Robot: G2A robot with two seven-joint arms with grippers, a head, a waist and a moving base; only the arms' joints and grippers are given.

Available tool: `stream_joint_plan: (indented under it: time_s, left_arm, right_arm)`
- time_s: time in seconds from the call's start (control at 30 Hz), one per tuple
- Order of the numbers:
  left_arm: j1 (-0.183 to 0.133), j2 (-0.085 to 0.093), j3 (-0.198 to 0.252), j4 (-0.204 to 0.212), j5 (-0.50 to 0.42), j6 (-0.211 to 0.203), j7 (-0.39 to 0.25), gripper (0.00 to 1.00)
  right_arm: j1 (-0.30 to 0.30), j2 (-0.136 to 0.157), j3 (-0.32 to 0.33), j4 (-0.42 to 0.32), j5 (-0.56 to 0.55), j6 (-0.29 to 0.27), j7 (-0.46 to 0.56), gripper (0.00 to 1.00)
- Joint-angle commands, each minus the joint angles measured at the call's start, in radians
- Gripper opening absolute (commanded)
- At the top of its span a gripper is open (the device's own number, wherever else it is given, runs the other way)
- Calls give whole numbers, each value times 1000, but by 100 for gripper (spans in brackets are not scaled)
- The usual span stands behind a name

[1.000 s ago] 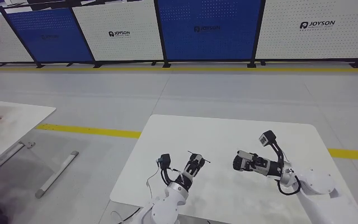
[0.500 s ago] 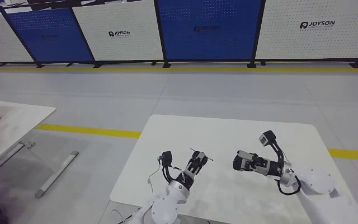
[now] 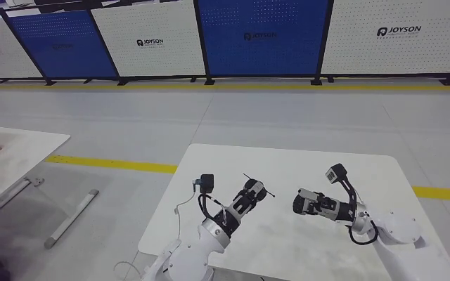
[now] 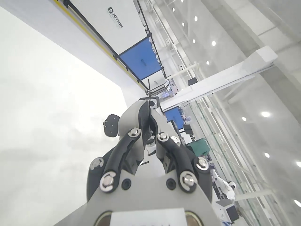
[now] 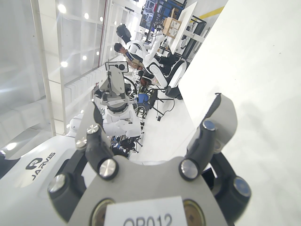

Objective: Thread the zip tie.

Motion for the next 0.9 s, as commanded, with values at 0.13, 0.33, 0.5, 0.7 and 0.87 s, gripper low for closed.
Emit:
stream_joint_plan:
  time_s: [0.13, 0.33, 0.5, 0.7, 0.87]
  left_arm:
    - [0, 0, 1, 1, 1, -1, -1, 0]
    - [-35, -4, 34, 100, 10, 32, -6, 0]
    - [-66, -9, 55, 178, 6, 58, -5, 0]
    - [-70, -9, 51, 185, -5, 64, -7, 0]
    - [-78, -11, 53, 226, -4, 80, 4, 0]
  right_arm:
    - [0, 0, 0, 0, 0, 0, 0, 100]
    - [0, 0, 0, 0, 0, 0, 0, 100]
    - [0, 0, 0, 0, 0, 0, 0, 100]
    - [0, 0, 0, 0, 0, 0, 0, 100]
    - [0, 0, 0, 0, 0, 0, 0, 100]
